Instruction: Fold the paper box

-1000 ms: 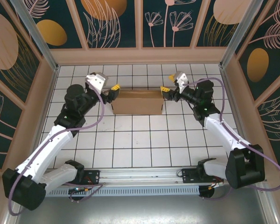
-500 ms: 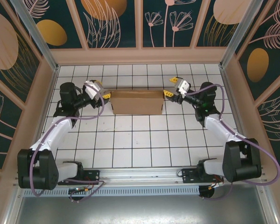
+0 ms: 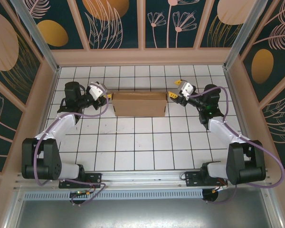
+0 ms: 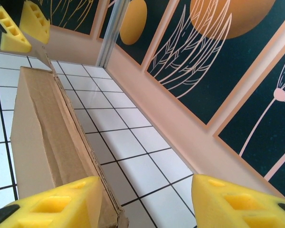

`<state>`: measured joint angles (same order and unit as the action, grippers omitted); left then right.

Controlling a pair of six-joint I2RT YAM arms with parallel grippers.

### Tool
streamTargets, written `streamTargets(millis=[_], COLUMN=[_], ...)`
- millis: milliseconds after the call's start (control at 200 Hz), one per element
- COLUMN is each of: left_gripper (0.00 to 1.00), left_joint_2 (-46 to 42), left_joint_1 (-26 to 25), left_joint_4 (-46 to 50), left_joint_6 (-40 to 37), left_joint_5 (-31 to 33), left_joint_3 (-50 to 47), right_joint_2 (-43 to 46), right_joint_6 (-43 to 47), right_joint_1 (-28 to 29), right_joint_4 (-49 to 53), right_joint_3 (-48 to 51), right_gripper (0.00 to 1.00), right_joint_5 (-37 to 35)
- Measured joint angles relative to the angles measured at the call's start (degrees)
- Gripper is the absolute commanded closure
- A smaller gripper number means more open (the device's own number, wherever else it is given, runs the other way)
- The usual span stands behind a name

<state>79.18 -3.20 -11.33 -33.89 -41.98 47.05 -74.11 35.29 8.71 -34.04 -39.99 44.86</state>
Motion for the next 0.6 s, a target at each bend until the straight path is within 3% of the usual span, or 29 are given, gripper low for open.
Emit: streamTargets(millis=[375, 596], left_gripper=[0.82, 0.82], left_joint_2=[0.35, 0.85], left_joint_1=[0.0, 0.0], left_joint_4=[0.0, 0.0], left_joint_6=[-0.46, -0.39], left_joint_5=[0.42, 0.42], left_joint_3=[-0.02, -0.02], right_joint_2=[-0.66, -1.99], right_joint_6=[0.44, 4.96], right_joint_1=[0.0, -0.55], right_joint_4=[3.26, 11.54], right_joint_3=[-1.44, -5.9], right_gripper=[0.53, 0.5], right_joint_5=[-0.31, 1.16])
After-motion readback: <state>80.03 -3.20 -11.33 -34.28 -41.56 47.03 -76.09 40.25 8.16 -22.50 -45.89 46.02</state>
